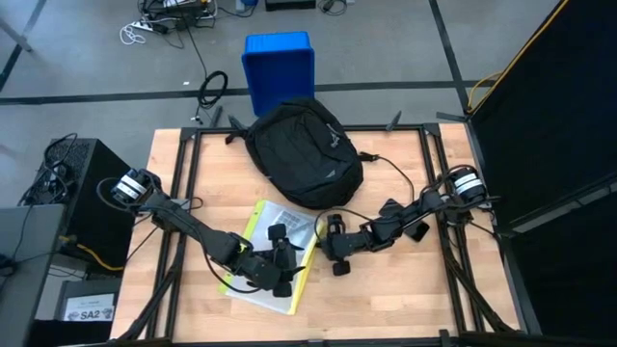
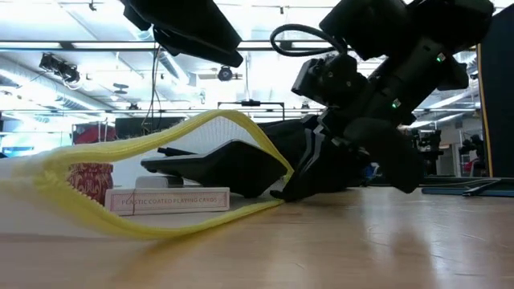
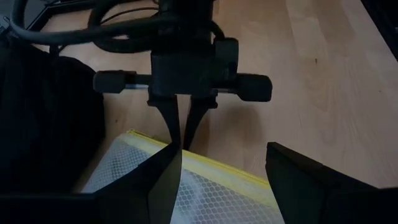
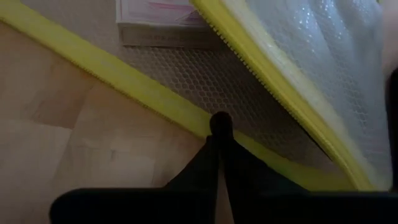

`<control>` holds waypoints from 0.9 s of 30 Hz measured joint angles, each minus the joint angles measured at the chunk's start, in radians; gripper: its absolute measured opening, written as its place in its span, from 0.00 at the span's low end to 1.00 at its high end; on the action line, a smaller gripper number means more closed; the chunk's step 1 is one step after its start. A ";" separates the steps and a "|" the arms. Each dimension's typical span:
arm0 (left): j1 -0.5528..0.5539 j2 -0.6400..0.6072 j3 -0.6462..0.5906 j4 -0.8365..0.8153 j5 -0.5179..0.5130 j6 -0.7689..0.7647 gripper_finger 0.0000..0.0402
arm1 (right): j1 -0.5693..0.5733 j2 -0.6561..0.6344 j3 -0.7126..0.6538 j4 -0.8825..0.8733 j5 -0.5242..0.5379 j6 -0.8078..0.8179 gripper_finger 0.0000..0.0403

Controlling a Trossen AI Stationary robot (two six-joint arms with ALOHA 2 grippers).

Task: Unpack backpack
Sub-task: Close the yellow zip bag

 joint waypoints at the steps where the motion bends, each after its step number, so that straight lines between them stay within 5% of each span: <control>1: 0.000 0.000 0.000 -0.001 0.000 0.000 0.50 | 0.002 -0.004 -0.001 0.003 0.004 0.008 0.00; 11: 0.000 0.000 0.000 0.001 0.000 -0.001 0.50 | 0.008 -0.018 0.002 0.005 -0.031 0.010 0.02; 27: 0.000 0.000 0.000 -0.001 0.000 -0.003 0.50 | 0.001 -0.038 0.004 -0.031 0.062 0.203 0.28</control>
